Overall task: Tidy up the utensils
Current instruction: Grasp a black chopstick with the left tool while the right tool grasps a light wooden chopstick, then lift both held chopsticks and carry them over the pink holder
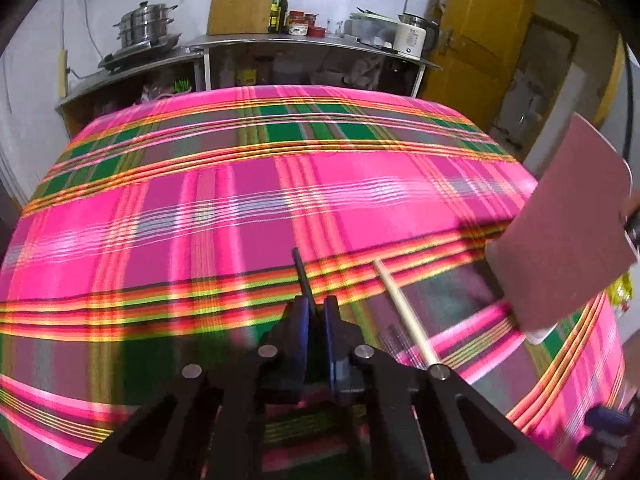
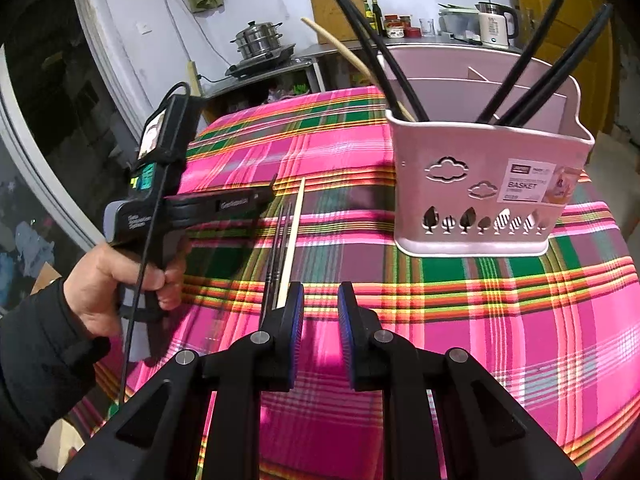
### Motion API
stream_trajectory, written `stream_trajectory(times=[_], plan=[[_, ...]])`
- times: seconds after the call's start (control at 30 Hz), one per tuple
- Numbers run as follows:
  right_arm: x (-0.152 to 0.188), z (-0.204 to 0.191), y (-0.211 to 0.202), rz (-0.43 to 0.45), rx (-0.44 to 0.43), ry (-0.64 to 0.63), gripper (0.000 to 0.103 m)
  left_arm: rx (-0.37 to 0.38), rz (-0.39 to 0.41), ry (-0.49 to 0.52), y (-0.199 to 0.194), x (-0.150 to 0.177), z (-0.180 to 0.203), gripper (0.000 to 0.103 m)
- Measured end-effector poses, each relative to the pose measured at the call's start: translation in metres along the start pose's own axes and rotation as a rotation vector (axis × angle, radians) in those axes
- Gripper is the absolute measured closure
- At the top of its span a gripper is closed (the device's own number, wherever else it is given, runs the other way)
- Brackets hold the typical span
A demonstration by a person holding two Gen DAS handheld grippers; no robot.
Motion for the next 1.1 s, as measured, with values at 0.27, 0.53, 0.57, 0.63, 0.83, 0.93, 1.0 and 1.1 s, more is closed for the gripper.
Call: stream_trajectory(times=[0.27, 0.53, 0.57, 0.63, 0.83, 0.93, 1.0, 1.1], plan=[[-0.010, -0.012, 0.020, -0.014, -0.010, -0.041, 0.085, -0.017, 0.004, -0.011, -0.024, 0.012, -0.051, 0.098], [-0.031, -0.029, 0.058, -0.046, -0.009, -0.097, 0.085, -0.037, 0.011, -0.105, -0.041, 0.019, -0.095, 0.097], [-0.034, -0.030, 0.062, -0.050, -0.008, -0.101, 0.085, -0.038, 0.008, -0.110, -0.042, 0.020, -0.098, 0.097], [-0.040, -0.032, 0.073, -0.061, -0.003, -0.111, 0.085, -0.036, -0.003, -0.111, -0.043, 0.020, -0.100, 0.097], [-0.059, -0.031, 0.102, -0.094, 0.024, -0.126, 0.085, -0.042, -0.028, -0.101, -0.040, 0.019, -0.096, 0.095], [-0.067, -0.025, 0.110, -0.104, 0.039, -0.122, 0.085, -0.035, -0.033, -0.105, -0.040, 0.020, -0.096, 0.094], [-0.072, -0.020, 0.116, -0.116, 0.054, -0.121, 0.085, -0.033, -0.032, -0.106, -0.040, 0.020, -0.096, 0.094], [-0.075, -0.016, 0.125, -0.138, 0.061, -0.114, 0.085, -0.034, -0.028, -0.102, -0.040, 0.020, -0.095, 0.094]])
Point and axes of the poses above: each gripper's, at about its wrist camera, not at the fingertips, and y roughly the way its jaws point, z to its right, x to its underside, the point moved 9 cm from there along y, roughly the way its jaws point, and after that the axes turned 8 degrees about -y, right-handed, at the moved point
